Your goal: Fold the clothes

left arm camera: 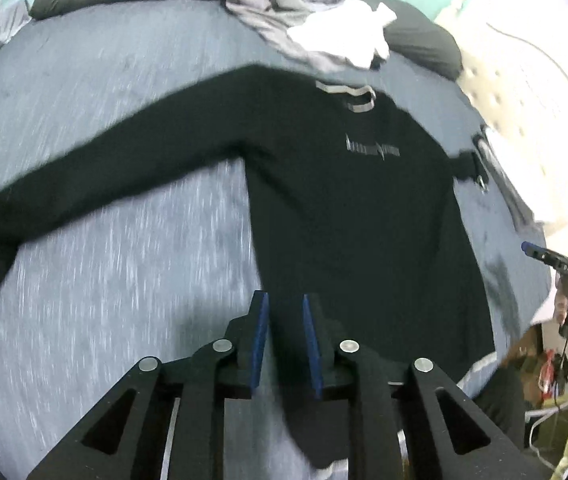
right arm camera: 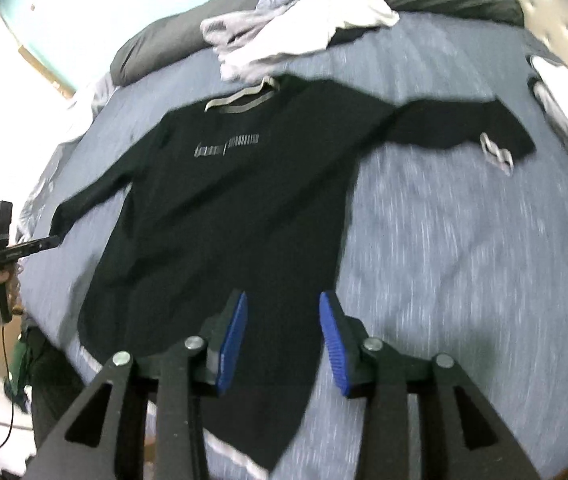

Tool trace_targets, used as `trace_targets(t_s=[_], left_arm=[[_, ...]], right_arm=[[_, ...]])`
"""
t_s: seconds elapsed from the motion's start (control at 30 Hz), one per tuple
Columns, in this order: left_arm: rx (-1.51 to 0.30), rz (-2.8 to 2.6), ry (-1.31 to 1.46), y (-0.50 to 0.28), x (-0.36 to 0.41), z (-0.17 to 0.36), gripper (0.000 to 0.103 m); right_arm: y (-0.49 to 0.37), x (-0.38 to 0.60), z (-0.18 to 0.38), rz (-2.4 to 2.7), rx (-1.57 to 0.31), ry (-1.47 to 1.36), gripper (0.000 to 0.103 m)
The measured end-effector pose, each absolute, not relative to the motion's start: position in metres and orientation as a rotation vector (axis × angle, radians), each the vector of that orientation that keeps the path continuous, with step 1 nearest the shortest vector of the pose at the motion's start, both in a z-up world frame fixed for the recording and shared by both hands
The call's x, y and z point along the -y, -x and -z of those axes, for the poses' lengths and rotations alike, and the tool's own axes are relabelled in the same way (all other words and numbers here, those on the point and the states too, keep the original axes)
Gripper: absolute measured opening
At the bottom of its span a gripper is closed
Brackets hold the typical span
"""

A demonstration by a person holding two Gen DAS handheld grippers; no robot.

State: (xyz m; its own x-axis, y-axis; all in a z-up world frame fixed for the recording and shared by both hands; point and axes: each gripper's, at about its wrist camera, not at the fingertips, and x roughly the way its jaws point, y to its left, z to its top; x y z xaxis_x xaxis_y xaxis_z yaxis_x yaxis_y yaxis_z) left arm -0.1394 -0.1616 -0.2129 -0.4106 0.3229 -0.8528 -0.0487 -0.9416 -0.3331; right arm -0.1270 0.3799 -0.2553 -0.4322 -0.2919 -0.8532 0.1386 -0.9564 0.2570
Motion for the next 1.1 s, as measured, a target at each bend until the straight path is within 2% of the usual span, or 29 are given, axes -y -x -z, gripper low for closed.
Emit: trace_targets(t_s=[0.07, 0.2, 0.37, 0.47, 0.63, 0.9, 1.1], left_arm=[[0.37, -2.449, 1.537, 0.17, 0.15, 0.211, 0.022], [0.307, -2.455, 1.524, 0.233, 0.122, 0.215, 0.03], [0.216, -2.44, 1.51, 0.311, 0.084, 0.229, 0.033], [0.19, -2.43, 1.505, 0.355, 0.066, 0.239, 0.039], [0.134, -2.446, 1.517, 0.419, 0.05, 0.255, 0.04], [0.007, -2.472, 1.562, 0.475, 0.038, 0.285, 0.041], [-0.107, -2.463, 1.589, 0.497, 0.031, 0.308, 0.041]], right_arm=[[0.157, -0.371, 0.256, 2.477, 0.18, -1.488, 0.04], [0.216, -0.357, 0.263, 2.513, 0.128, -1.467, 0.042], [0.291, -0.337, 0.277, 2.534, 0.122, -1.436, 0.047], [0.332, -0.322, 0.287, 2.55, 0.103, -1.422, 0.048], [0.388, -0.292, 0.303, 2.559, 0.034, -1.406, 0.049], [0.444, -0.247, 0.33, 2.601, -0.172, -1.404, 0.049], [0.47, -0.232, 0.35, 2.596, -0.259, -1.438, 0.049]])
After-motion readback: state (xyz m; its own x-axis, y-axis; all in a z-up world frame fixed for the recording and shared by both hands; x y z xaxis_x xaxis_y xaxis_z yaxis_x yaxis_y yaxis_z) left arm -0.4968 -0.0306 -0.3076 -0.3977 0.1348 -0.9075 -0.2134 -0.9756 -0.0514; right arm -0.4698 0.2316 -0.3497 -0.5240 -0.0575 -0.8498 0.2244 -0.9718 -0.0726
